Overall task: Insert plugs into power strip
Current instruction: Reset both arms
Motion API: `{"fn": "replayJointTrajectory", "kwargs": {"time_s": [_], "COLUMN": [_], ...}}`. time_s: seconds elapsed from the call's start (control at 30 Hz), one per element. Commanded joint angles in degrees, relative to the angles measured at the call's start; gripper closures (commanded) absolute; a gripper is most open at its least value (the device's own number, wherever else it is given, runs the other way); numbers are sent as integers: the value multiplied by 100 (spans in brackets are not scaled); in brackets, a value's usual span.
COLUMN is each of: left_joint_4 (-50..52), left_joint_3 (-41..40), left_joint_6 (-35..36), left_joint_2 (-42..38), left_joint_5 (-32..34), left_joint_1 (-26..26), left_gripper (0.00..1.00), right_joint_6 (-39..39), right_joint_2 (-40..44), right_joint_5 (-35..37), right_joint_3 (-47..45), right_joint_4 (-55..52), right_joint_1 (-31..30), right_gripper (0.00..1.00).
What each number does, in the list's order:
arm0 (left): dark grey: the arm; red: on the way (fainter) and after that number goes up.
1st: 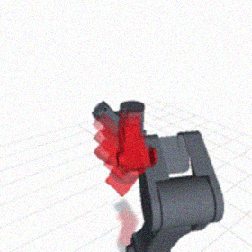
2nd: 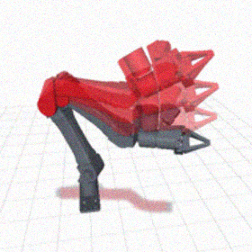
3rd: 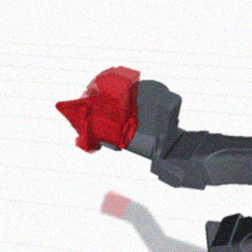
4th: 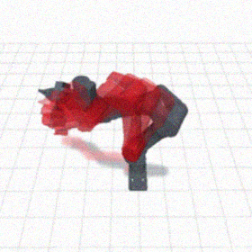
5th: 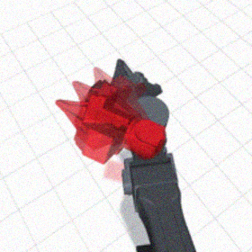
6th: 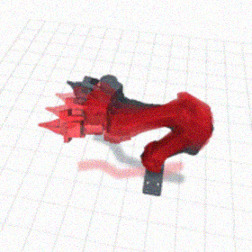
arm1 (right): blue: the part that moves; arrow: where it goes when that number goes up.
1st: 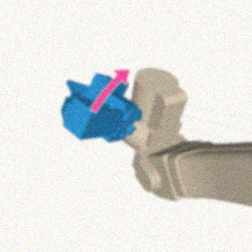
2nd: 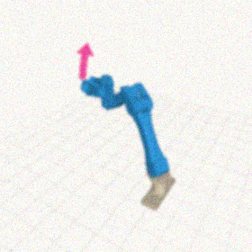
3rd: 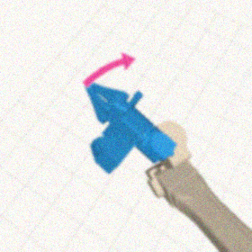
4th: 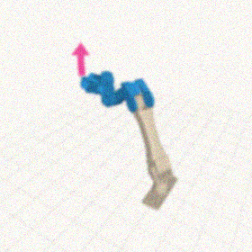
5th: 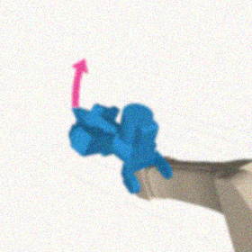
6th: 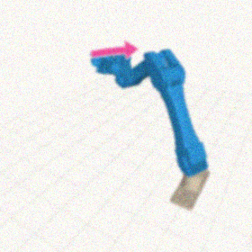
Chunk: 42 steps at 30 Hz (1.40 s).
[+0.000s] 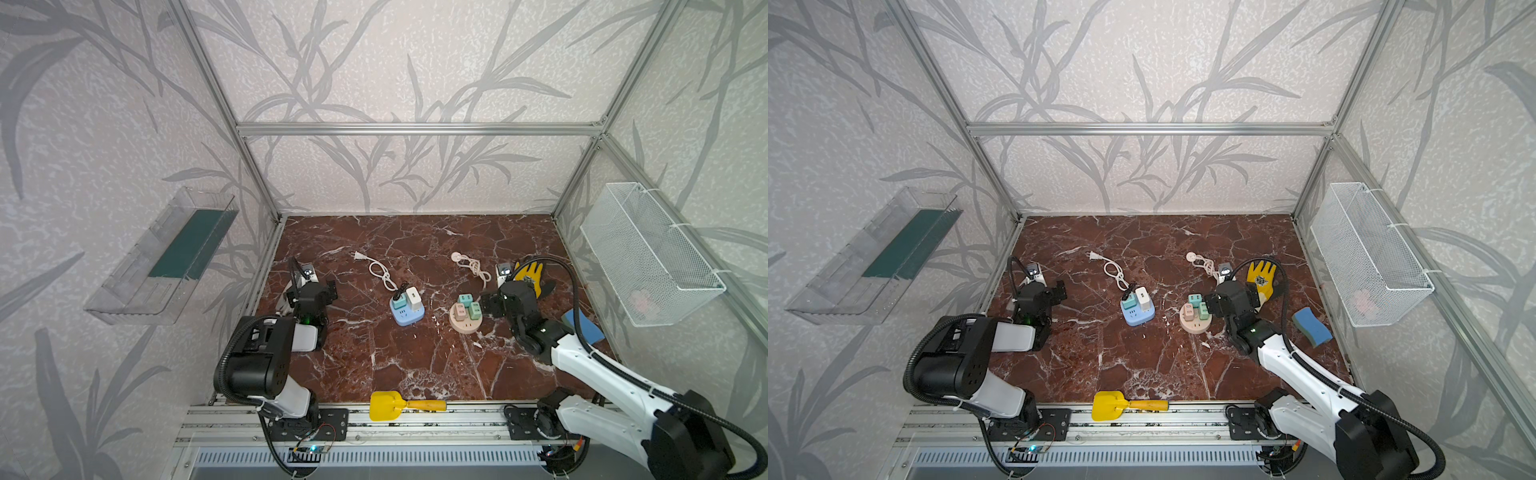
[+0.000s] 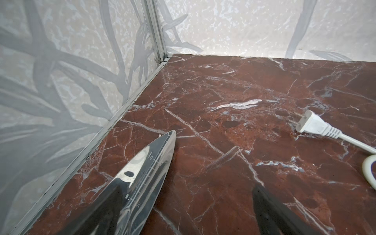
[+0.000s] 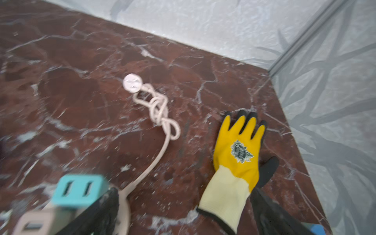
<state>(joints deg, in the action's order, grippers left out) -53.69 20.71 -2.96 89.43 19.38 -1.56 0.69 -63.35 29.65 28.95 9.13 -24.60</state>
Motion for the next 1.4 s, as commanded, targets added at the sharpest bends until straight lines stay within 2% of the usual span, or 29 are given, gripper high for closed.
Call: {"fn": "replayJointTrajectory", "kwargs": {"time_s": [0.0,0.07,0.1,0.13,0.17,0.27,0.37,0.47,0.53,0.63,0.7,0.77,1.07,1.2,1.37], "left_joint_4": [-555,-30,-54,-251,-435,-288,-259,-278,-316,-310,-310,-309,-313,-315,-315], "left_joint_3": [-53,69,62,9,-7,19,25,27,13,12,14,14,12,12,12], "left_joint_6": [39,-67,-60,-29,53,11,-3,6,16,15,15,17,15,22,21], "left_joint_2": [149,-8,16,80,141,98,87,92,99,97,99,101,94,101,97], "left_joint_5": [108,29,41,21,31,24,17,22,21,16,22,15,19,22,22], "left_joint_1": [15,17,20,16,7,16,17,18,18,17,16,16,16,20,16], "left_gripper": [1,1,1,1,1,1,1,1,1,1,1,1,1,1,1], "right_joint_6": [-366,-455,-793,-900,-809,-549,-480,-618,-588,-644,-562,-637,-605,-458,-458], "right_joint_2": [-929,-1779,-1914,-1988,-2171,-3056,-2509,-2929,-2662,-2911,-2772,-2896,-2860,-2780,-2797], "right_joint_5": [113,-159,-41,-335,-692,-1353,-1492,-1437,-1395,-1361,-1365,-1366,-1393,-1827,-1857], "right_joint_3": [-560,-819,-782,-831,-837,-1307,-987,-968,-906,-923,-866,-915,-891,-791,-781], "right_joint_4": [2677,3915,4159,4305,4331,6246,4737,5436,4855,5325,4950,5270,5161,4803,4816], "right_joint_1": [653,949,842,869,1063,1520,1513,1485,1423,1423,1433,1424,1440,1645,1661], "right_gripper": [1,1,1,1,1,1,1,1,1,1,1,1,1,1,1]}}
